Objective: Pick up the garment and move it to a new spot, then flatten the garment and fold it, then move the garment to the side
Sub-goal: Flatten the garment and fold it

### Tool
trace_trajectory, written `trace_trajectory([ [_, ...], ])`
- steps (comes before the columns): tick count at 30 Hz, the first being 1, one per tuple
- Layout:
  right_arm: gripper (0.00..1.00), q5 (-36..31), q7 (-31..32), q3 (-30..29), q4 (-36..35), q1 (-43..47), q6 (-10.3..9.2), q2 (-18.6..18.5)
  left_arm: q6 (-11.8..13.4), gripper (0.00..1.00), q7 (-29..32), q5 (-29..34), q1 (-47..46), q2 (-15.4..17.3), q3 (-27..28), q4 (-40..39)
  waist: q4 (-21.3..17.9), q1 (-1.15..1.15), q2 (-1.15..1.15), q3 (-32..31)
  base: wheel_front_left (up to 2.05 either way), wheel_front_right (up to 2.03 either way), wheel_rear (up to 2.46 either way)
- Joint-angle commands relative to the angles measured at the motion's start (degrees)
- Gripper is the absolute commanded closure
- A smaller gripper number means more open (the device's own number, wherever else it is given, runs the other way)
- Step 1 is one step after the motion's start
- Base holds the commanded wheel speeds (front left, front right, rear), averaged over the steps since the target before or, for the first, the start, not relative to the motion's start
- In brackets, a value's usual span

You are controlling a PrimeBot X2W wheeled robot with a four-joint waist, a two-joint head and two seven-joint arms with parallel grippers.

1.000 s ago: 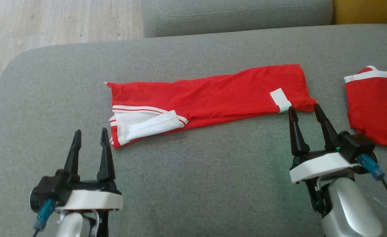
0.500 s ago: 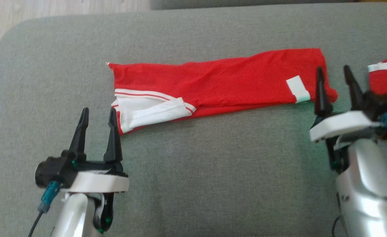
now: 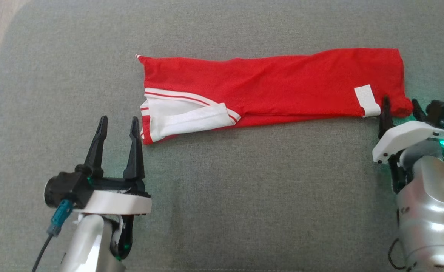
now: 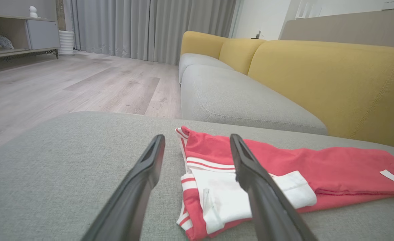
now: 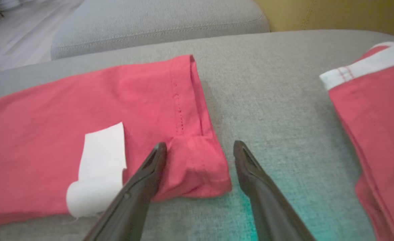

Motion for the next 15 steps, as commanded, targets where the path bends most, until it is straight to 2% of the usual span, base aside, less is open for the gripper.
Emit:
trace_trajectory([
  [1,0.00,-1.4,-0.7,0.4,-0.1,-2.6,-0.11,0.0,-0.3,0.00,-0.3,0.6,-2.2,0.2,1.6,-1.3,-0.1,0.00,0.00,0.4,0.00,0.00,0.00],
  [7,0.00,-3.7,-1.3,-2.3,5.9,-5.9,-0.11,0.0,-0.6,0.00,-0.3,1.3,-3.2,0.3,2.1,-1.5,-0.5,0.00,0.00,1.8,0.00,0.00,0.00],
  [8,0.28,-4.0,-1.2,-2.3,7.0,-6.4,-0.11,0.0,-0.6,0.00,-0.3,1.4,-3.3,0.3,2.1,-1.6,-0.5,0.00,0.00,2.0,0.00,0.00,0.00],
  [9,1.00,-4.4,-1.5,-2.4,7.8,-6.8,-0.11,0.0,-0.6,0.00,-0.3,1.5,-3.5,0.4,2.2,-1.6,-0.6,0.00,0.00,2.1,0.00,0.00,0.00],
  [15,1.00,-7.0,-4.5,-4.7,8.7,-7.5,-0.11,0.0,-0.7,0.00,-0.3,1.7,-3.3,0.6,2.9,-1.3,-1.3,0.00,0.00,0.8,0.00,0.00,0.00],
])
